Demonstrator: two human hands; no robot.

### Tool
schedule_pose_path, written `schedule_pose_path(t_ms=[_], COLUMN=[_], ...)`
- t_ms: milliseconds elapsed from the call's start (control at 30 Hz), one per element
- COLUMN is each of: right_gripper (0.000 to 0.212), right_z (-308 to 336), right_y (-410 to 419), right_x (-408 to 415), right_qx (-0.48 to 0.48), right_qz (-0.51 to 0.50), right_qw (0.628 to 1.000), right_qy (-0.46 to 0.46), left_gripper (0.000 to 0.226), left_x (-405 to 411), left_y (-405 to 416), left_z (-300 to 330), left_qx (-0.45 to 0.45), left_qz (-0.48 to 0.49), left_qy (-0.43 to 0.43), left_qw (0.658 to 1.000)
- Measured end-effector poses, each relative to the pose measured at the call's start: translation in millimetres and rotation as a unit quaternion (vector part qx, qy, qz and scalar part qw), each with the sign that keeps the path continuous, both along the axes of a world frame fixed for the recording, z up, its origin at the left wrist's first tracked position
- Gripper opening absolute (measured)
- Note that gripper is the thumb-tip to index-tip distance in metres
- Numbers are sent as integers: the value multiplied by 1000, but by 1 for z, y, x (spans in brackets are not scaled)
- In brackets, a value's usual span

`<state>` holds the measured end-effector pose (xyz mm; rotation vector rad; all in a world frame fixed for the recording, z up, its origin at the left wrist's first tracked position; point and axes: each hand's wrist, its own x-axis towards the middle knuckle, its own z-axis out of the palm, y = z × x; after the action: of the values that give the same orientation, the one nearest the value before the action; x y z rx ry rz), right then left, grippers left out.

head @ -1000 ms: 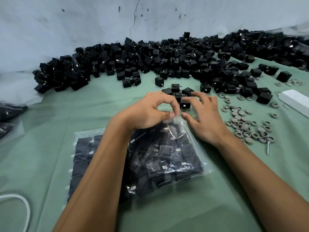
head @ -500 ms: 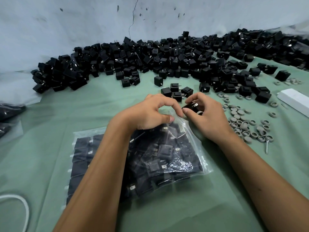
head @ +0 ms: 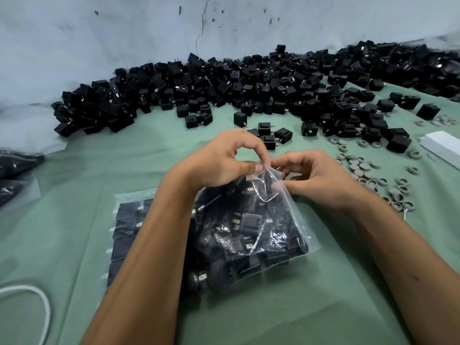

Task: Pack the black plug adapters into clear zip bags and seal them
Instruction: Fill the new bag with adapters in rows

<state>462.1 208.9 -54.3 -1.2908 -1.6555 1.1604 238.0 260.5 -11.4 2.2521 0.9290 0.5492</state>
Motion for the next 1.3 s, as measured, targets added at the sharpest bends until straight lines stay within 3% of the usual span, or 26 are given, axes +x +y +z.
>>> schedule_pose_path(t_ms=[100,300,833,967,1033,1100,1300], right_gripper=[34,27,14,6,5,13,62], right_z=[-2,-9,-19,-18,-20,-25,-31], right_y=[3,4,3,9,15,19,28], right_x=[-3,-15,-33,-23,-16,-11,-16], right_qx=[73,151,175,159,196,218,161], right_qz=[-3,3,74,-27,-120,-172,-92], right_qw=[995,987,981,987,971,940,901], right_qy=[-62,-63,-47,2,-67,-199,-393], left_gripper=[7,8,10,7,4,3,9], left_x=[2,3,5,3,3,3,4], left_y=[-1,1,-5,-5,-4,-3,0], left_z=[0,-1,2,3,2,2,-3], left_qx=[6,-5,-23,-18,-13,-18,-44], left_qz=[-3,9,25,32,30,24,19], left_qy=[-6,-3,-9,-16,-10,-6,14], left_qw=[1000,1000,999,999,999,1000,999])
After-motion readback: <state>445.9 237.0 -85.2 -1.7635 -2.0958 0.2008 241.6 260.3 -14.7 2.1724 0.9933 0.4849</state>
